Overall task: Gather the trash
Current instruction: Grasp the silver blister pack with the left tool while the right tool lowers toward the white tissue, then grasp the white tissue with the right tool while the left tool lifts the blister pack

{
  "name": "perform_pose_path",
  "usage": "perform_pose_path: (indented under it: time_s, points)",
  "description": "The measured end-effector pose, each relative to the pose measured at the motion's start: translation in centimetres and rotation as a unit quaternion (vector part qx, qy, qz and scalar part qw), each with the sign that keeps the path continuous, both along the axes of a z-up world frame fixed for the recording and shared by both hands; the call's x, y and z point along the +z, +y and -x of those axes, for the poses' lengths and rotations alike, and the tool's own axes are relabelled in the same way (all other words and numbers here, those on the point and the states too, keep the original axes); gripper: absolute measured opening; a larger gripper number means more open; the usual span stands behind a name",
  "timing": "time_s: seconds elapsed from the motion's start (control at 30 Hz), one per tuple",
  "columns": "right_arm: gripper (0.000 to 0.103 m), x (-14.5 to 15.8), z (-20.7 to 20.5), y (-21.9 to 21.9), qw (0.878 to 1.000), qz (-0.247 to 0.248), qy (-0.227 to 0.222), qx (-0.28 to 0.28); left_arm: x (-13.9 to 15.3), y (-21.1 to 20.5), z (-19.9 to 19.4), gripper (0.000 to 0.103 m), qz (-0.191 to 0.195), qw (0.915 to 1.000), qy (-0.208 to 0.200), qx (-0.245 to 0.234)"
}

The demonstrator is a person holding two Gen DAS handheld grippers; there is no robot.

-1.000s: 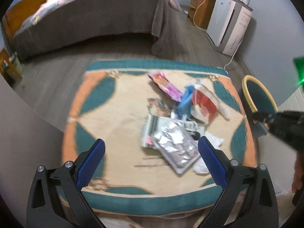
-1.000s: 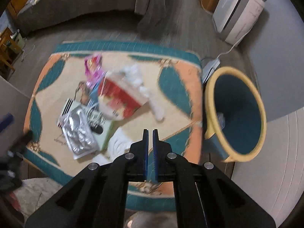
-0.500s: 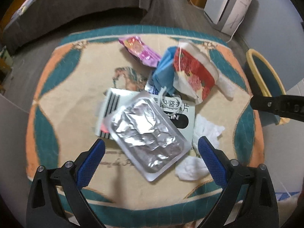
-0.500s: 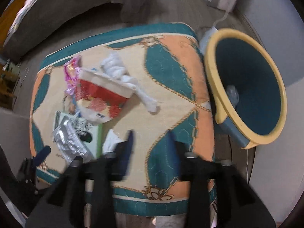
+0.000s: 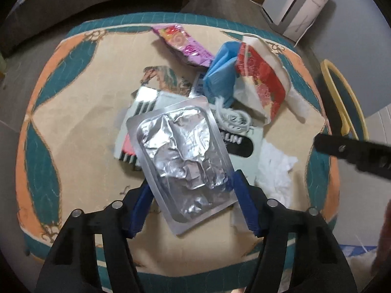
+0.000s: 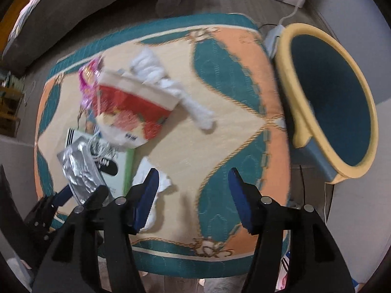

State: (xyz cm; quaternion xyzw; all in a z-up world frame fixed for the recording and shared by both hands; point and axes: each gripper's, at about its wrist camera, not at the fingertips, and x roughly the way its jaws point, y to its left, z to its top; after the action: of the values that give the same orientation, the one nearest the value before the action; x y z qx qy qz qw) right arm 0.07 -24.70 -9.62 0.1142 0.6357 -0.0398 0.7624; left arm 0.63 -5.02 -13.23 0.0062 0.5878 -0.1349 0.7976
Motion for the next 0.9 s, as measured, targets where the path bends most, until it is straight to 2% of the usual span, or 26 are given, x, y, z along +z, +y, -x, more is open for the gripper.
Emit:
perform_pose_path:
  time_s: [0.13, 0.2, 0.27, 0.47, 0.5, 0.6, 0.63, 0.67, 0.7, 0.73, 0.77, 0.8, 0.83, 0.9]
  points:
    - [0.059, -0.7, -0.1, 1.7, 1.000, 0.013, 0.008, 0.017, -0.3, 2.2, 0.0, 0.066, 0.003, 0.9998, 0.007, 0.020]
    - [0.059, -1.1, -0.1, 2.0, 1.000, 0.011, 0.012, 0.015, -0.7, 2.8, 0.0, 0.066, -0.012, 0.9996, 0.013, 0.020]
    - [0.059, -1.8, -0.2, 2.3, 1.000, 0.009, 0.018, 0.009, -1.1, 3.2, 0.1, 0.075, -0.030, 0.9992, 0.017, 0.020]
    - [0.058, -3.2, 0.1, 2.3, 1.000, 0.004, 0.031, -0.005, -1.1, 3.3, -0.5, 0.084, -0.033, 0.9993, 0.010, 0.015]
    - [0.056, -3.5, 0.2, 2.4, 0.999, 0.007, 0.036, -0.002, -1.3, 3.2, -0.6, 0.084, -0.031, 0.9993, 0.014, 0.012]
    - [0.039, -4.0, 0.4, 2.7, 0.999, 0.018, 0.040, 0.016, -1.7, 2.2, -1.1, 0.084, -0.042, 0.9989, 0.020, 0.000]
    - [0.028, -4.0, 0.4, 2.9, 0.999, 0.018, 0.038, 0.022, -1.8, 2.0, -1.2, 0.084, -0.045, 0.9988, 0.019, -0.003]
    - [0.017, -4.0, 0.5, 3.1, 0.999, 0.015, 0.038, 0.027, -1.9, 1.8, -1.2, 0.081, -0.048, 0.9987, 0.019, -0.005]
    - [0.013, -3.9, 0.4, 3.4, 0.999, 0.013, 0.038, 0.031, -1.7, 1.8, -1.2, 0.078, -0.045, 0.9989, 0.014, -0.005]
    - [0.009, -3.7, 0.4, 3.4, 0.999, 0.013, 0.036, 0.031, -1.6, 1.9, -1.4, 0.066, -0.039, 0.9992, 0.013, -0.003]
    - [0.008, -3.6, 0.4, 3.8, 0.999, 0.010, 0.035, 0.031, -1.3, 1.9, -1.3, 0.052, -0.029, 0.9995, 0.013, 0.001]
    - [0.007, -3.3, 0.4, 3.9, 0.999, 0.007, 0.033, 0.029, -1.1, 2.2, -1.4, 0.045, -0.013, 0.9998, 0.016, 0.006]
    - [0.006, -3.0, 0.4, 4.0, 0.999, 0.006, 0.029, 0.028, -1.0, 2.5, -1.4, 0.034, 0.000, 0.9998, 0.019, 0.009]
    - [0.006, -2.3, 0.5, 3.9, 0.999, 0.007, 0.019, 0.027, -0.8, 2.7, -1.4, 0.030, 0.012, 0.9996, 0.022, 0.011]
